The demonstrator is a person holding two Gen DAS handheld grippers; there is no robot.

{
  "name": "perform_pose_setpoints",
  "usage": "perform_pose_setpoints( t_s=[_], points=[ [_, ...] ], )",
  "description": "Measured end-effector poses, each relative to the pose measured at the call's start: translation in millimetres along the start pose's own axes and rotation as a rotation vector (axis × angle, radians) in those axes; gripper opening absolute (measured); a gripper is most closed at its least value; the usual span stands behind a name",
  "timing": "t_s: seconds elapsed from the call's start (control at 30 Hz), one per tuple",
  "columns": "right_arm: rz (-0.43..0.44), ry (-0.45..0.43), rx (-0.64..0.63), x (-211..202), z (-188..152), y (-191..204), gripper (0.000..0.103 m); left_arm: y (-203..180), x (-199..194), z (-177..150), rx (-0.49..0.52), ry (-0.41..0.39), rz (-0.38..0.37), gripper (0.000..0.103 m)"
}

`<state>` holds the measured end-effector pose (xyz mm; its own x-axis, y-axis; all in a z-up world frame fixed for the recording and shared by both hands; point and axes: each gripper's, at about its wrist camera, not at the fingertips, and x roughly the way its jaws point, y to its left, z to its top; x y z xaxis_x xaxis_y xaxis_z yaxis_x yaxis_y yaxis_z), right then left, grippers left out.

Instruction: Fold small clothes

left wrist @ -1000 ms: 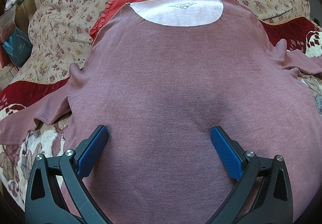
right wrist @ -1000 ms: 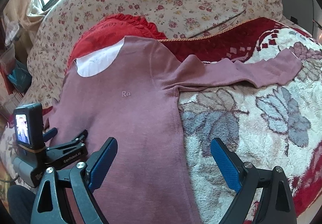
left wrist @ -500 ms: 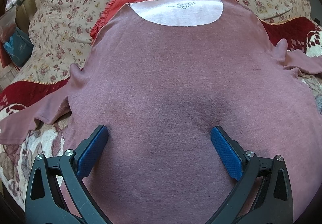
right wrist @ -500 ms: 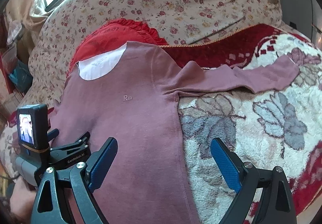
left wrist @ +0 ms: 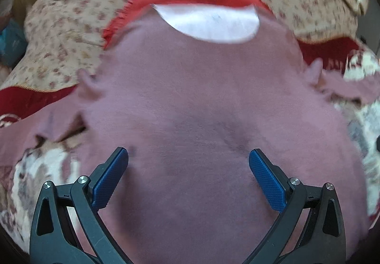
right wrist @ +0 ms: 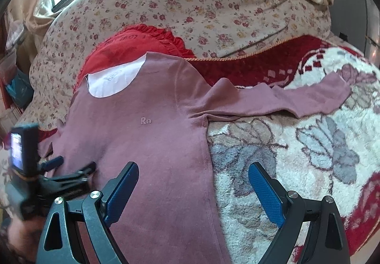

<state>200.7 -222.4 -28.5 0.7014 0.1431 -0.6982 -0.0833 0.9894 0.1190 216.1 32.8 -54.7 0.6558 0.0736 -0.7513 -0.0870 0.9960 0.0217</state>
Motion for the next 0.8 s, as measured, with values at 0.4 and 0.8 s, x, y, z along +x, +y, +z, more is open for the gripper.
perform_pose_setpoints(
  t_s=[0.4,0.8],
  points=[
    [0.049,-0.182,-0.272,-20.5,24.4,75.1,0.093,97.7,-106.9,48.4,-0.073,-0.235,0.236,0.102],
    [0.084,-0.164,-0.339,-5.9,3.2,92.4,0.092,248.4,-109.8,-14.8,-0.229,-0.112,0.245,0.102]
  ],
)
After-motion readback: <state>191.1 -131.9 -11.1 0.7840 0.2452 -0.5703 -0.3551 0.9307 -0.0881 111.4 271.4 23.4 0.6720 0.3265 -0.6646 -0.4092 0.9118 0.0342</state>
